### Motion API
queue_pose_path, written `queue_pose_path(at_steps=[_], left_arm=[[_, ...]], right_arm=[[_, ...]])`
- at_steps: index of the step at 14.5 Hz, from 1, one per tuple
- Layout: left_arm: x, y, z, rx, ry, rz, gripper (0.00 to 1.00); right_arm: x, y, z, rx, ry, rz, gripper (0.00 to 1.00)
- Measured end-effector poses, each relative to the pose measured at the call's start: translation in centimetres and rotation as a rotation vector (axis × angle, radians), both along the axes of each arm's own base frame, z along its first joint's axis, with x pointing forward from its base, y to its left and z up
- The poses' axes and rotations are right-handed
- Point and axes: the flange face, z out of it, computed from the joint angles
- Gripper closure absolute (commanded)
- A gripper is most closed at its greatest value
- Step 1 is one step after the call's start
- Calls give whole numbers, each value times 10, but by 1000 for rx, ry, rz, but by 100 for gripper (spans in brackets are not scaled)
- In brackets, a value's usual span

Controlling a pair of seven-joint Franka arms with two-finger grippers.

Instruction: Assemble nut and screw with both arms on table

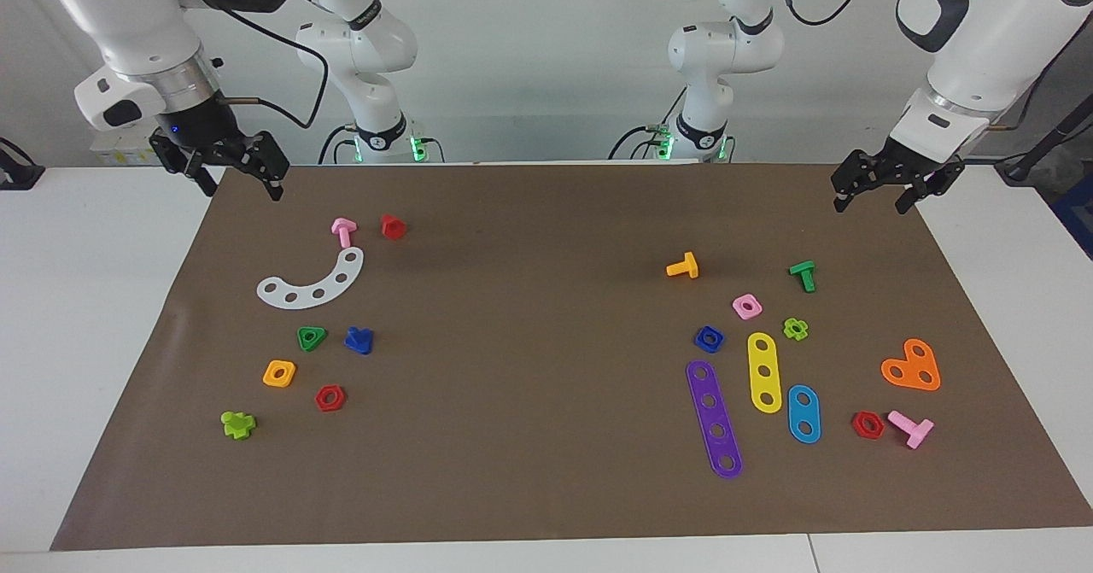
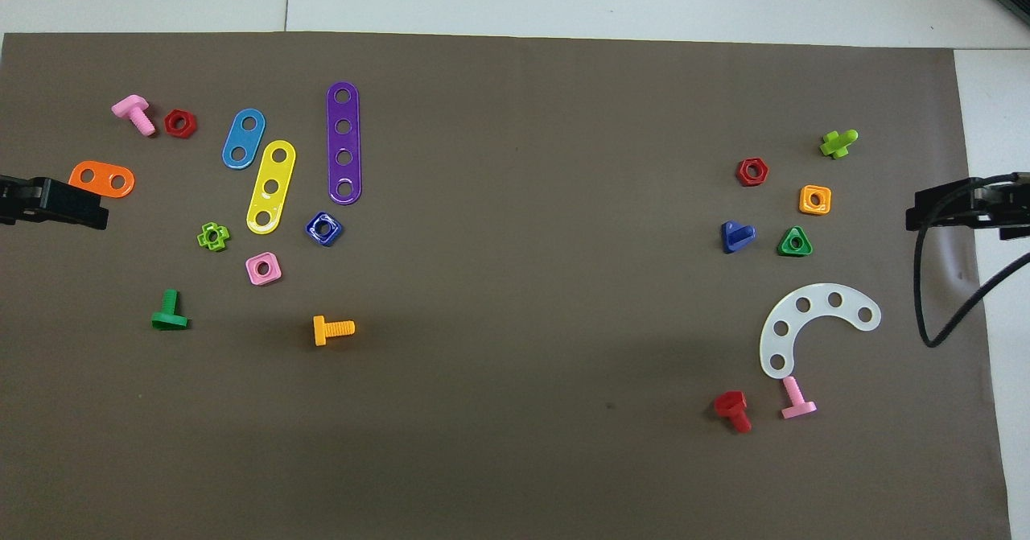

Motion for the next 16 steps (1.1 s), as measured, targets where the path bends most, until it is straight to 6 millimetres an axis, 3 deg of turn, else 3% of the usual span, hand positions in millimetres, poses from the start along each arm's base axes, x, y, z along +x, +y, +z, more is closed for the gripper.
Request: queue_pose_path(at_steps=[13, 16], left_arm=[[0, 1, 1, 0, -7, -1, 0], [2, -5, -9, -1, -38, -8, 1]], right_arm=[[1, 3, -2, 0, -3, 7, 0], [7, 15, -27, 0, -18, 29, 0]])
